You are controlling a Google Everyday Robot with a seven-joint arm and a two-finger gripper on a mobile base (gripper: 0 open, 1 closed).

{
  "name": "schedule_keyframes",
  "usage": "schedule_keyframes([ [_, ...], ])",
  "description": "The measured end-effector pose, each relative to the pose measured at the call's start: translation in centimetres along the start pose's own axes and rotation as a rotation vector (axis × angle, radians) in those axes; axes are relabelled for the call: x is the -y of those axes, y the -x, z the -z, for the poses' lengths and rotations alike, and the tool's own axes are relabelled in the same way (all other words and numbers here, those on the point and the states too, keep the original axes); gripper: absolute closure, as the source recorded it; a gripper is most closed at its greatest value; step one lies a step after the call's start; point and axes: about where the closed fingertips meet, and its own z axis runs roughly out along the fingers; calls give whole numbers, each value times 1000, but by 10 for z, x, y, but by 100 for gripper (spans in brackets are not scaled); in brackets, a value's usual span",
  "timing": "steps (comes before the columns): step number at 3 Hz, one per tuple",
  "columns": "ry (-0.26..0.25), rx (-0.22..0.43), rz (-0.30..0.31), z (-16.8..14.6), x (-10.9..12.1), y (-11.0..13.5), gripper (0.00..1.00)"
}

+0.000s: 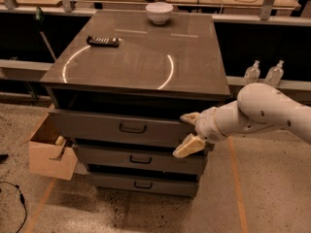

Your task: Open top drawer

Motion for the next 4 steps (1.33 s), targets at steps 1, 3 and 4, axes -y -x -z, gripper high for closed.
schedule_keyframes([
  [1,-14,21,26,3,4,13,11],
  [3,-50,61,82,-2,28,36,0],
  [4,-28,33,60,-7,22,21,0],
])
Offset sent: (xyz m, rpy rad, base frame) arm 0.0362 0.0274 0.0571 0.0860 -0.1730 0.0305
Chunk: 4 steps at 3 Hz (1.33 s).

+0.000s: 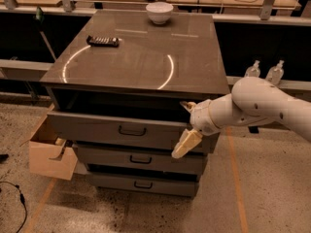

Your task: Open top drawer

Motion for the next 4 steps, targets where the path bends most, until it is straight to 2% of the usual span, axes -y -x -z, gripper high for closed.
schedule_keyframes([
  [1,21,-23,-15,-2,-7,-11,0],
  [2,37,-33,-23,-1,-13,-15,13],
  [4,58,-46,-30,4,-22,-16,60],
])
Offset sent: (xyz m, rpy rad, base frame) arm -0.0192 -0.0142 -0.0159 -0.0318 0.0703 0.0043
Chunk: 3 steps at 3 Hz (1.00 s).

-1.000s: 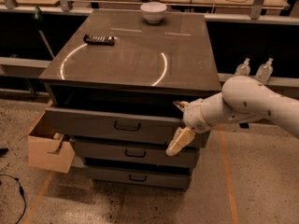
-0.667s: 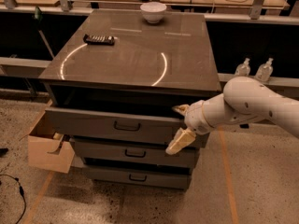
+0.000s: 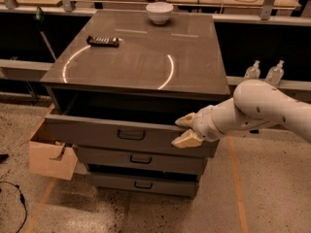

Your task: Open top drawer

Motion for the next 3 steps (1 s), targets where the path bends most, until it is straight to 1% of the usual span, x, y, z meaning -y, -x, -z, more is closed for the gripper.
schedule_keyframes([
  [1,14,-10,-5,1,-7,-1,83],
  [2,20,-14,-12,7,-16,0,100],
  [3,12,-6,-15,25,-29,10,100],
])
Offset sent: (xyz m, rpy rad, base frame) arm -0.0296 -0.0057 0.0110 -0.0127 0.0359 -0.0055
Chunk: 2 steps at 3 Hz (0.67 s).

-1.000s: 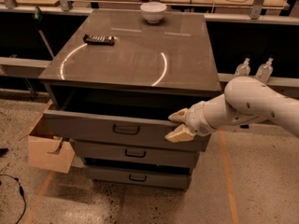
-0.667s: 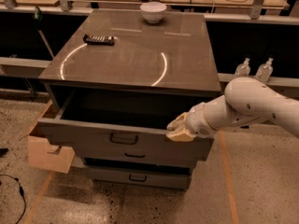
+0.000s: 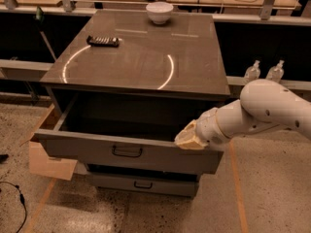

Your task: Open top drawer

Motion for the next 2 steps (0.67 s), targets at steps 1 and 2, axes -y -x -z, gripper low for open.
schedule_keyframes([
  [1,-7,1,-7,15,-9,5,100],
  [2,-10,7,-23,23,-20,9,85],
])
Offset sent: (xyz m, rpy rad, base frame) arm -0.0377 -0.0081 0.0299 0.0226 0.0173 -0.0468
